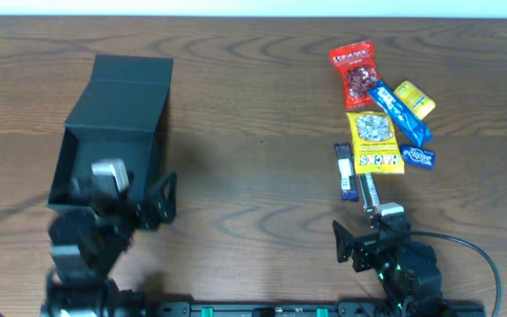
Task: Pack container
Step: 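Push the box lid up and over with the left gripper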
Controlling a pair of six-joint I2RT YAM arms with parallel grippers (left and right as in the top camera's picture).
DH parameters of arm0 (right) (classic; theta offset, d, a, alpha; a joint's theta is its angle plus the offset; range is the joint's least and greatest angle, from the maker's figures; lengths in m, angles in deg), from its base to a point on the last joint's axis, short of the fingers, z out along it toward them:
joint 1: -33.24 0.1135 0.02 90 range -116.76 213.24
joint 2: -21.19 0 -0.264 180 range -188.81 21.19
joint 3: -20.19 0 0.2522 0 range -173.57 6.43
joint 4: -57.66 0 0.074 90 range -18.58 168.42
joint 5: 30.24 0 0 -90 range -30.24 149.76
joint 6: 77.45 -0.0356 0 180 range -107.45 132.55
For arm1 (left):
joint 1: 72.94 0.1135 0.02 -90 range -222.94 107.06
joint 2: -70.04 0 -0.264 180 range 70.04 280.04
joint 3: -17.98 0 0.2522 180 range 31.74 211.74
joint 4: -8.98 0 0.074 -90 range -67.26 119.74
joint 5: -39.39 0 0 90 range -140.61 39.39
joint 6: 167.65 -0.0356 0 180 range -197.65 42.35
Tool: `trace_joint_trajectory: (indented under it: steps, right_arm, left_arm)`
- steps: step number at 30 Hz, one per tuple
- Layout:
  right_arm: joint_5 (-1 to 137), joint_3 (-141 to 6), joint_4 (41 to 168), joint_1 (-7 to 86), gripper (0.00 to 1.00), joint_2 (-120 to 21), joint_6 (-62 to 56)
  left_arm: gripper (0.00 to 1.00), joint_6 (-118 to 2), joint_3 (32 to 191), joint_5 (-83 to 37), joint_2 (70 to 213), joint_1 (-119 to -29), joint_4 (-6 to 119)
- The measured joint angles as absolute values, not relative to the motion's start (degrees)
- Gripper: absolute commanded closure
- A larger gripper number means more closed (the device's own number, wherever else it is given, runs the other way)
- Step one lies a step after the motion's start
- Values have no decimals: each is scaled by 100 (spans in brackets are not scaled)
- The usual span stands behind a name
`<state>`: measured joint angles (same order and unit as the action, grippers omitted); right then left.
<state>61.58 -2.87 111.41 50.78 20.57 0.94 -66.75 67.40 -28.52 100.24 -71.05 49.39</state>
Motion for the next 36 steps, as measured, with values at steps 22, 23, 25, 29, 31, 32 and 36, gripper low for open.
trace_joint_trajectory:
  steps: [22, 23, 25, 29, 31, 32, 36]
  right_arm:
    - [6160, -283, 11141, 5076, 1, 2057, 87]
    - [6163, -283, 11143, 5076, 1, 2057, 87]
    - [6160, -283, 11141, 5076, 1, 2057, 87]
    - [6160, -283, 11141, 5076, 1, 2057, 87]
    - [6163, -283, 11141, 5076, 1, 2057, 87]
    - [6160, -283, 11141, 5076, 1, 2057, 87]
    - [6163, -283, 11141, 5076, 1, 2057, 87]
  left_arm:
    - [3, -8242, 9929, -4052, 15274, -7105, 7204]
    - [0, -8264, 9929, -4054, 15412, -7105, 7208]
    - [13, -8286, 9929, -4072, 15740, -7105, 7224]
    - [28, -8373, 9929, -4120, 16236, -7105, 7219]
    - [34, -8389, 9929, -4166, 16485, -7105, 7208]
    - [38, -8389, 9929, -4196, 16609, -7105, 7189]
    - [60, -8378, 9929, -4347, 17031, -7112, 7132]
